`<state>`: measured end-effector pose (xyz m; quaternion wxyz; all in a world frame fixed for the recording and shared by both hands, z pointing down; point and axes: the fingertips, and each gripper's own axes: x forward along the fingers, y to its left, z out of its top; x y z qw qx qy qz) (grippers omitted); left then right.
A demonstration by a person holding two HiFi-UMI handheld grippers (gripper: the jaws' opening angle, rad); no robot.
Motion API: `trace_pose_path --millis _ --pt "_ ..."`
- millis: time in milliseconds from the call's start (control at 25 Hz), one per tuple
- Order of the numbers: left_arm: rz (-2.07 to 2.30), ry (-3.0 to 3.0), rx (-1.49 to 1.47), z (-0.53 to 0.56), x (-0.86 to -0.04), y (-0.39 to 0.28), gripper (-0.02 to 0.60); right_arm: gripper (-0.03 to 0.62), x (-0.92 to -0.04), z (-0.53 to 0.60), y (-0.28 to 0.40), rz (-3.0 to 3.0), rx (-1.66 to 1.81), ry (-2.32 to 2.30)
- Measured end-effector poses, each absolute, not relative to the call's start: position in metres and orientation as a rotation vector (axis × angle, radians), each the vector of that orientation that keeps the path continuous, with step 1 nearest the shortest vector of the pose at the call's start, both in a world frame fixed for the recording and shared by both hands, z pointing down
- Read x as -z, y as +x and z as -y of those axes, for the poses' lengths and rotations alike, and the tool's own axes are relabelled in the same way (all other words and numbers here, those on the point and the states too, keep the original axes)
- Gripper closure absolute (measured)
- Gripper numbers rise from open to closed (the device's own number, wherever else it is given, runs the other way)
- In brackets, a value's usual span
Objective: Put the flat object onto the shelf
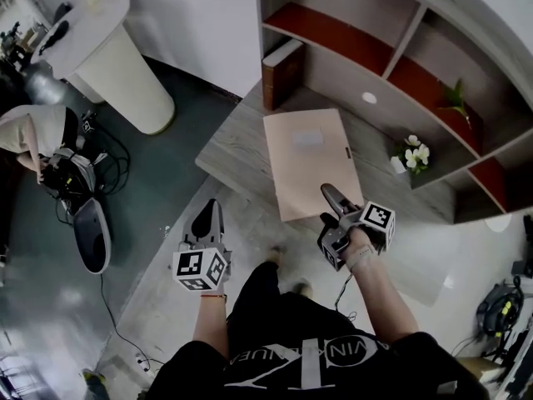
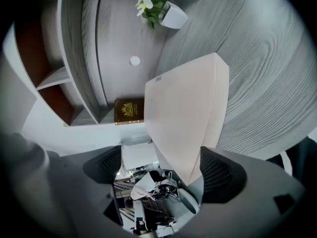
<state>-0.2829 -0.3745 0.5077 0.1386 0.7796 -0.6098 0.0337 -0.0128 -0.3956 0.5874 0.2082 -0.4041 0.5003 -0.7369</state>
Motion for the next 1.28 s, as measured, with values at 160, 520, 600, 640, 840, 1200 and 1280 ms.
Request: trace_pose_path --millis 160,520,600,640,840,1200,1280 --pt "1.737 2.280 -0.089 0.377 -0.505 -0.272 0.575 0.224 -0.574 0.391 -0.004 -1.447 1.997 -1.128" --pt "1.711 2.326 -0.083 0.379 -0.494 -0.254 0.577 0.538 -0.552 0.392 0.019 -1.672 1.833 -1.215" --pt "1.713 2.337 -0.079 0.379 -0.491 -0.251 0.575 0.585 -0.547 0.394 0.023 -1.772 1.776 -1.263" --pt "1.716 2.343 -0.078 0.378 -0.489 -0.250 0.575 0.585 -0.543 0.395 0.023 -1.833 1.739 -1.284" --pt "1.749 2.377 -0.071 0.379 -0.476 -0.249 0.576 0.585 -0.522 0.401 0.026 -2.246 1.436 -1.458" --pt "1.797 2.401 -0.051 0.377 -0.455 -0.250 0.576 0.585 -0.489 0.406 0.034 -2.610 0.943 -1.590" --pt "1.811 2.401 -0.043 0.377 -0.451 -0.251 0.576 0.585 -0.483 0.407 0.038 -2.634 0.879 -1.597"
